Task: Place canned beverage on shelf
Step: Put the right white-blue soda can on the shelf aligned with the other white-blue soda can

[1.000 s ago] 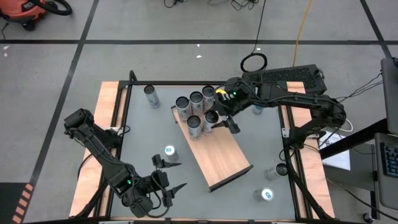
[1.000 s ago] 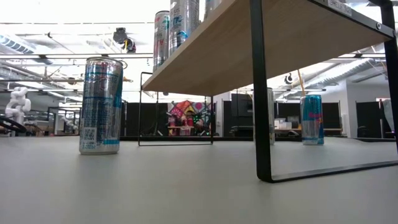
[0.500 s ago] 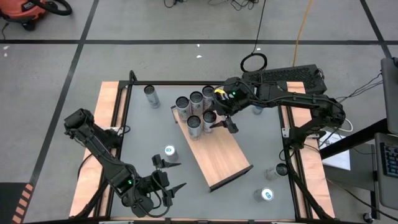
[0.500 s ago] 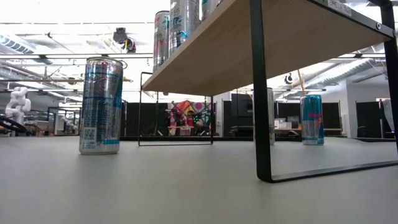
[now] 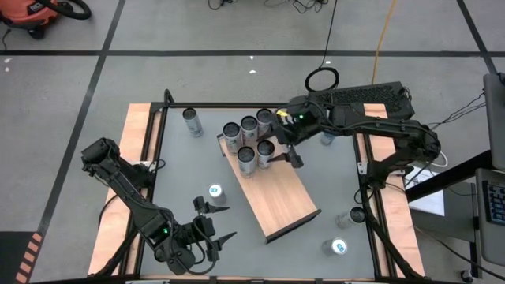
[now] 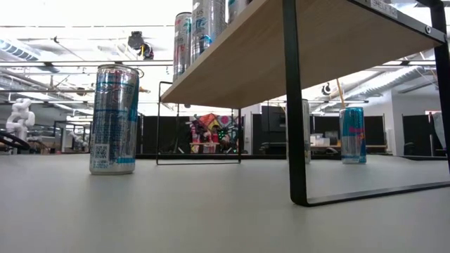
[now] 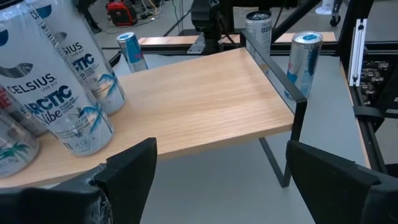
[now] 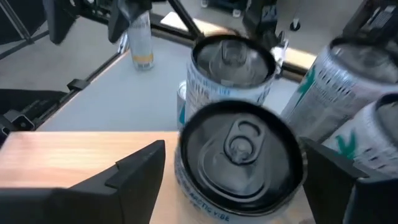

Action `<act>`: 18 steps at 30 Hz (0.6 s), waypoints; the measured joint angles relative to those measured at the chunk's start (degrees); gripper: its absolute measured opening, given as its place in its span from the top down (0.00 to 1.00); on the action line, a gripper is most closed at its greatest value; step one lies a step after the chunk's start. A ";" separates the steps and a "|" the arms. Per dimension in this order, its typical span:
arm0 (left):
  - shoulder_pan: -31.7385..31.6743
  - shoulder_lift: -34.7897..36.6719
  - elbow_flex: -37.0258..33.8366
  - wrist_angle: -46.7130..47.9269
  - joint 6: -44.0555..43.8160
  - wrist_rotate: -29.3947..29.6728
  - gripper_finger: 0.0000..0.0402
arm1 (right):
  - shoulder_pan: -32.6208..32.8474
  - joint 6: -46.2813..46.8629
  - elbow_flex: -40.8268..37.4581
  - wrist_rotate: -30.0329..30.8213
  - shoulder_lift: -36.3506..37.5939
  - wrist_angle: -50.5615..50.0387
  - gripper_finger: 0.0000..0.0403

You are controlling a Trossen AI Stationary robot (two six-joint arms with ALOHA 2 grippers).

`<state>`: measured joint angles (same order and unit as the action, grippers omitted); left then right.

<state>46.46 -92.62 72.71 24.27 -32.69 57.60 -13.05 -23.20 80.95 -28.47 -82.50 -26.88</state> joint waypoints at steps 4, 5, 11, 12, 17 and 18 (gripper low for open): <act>0.00 0.00 0.00 -0.20 0.00 0.00 0.13 | 0.01 0.02 0.00 0.04 2.27 -0.08 0.27; 0.01 0.00 0.00 -0.45 0.00 0.01 0.13 | 0.01 0.19 0.00 0.11 3.06 -0.14 0.27; 0.00 0.00 0.00 -1.51 0.46 1.05 0.13 | 0.03 1.52 0.00 5.05 8.45 -0.22 0.27; 0.01 0.00 0.00 -1.51 0.44 1.13 0.13 | 0.03 1.74 0.00 6.63 9.46 -1.37 0.27; 0.02 0.00 0.00 -1.73 0.15 1.19 0.13 | 0.03 5.03 -1.47 8.80 14.20 -6.58 0.27; 0.01 0.00 0.00 -1.90 0.20 1.21 0.13 | 0.08 5.56 -2.72 8.80 15.01 -6.70 0.27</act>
<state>46.46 -92.62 72.71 22.37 -32.48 58.81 -12.96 -17.64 78.23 -19.67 -67.48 -33.58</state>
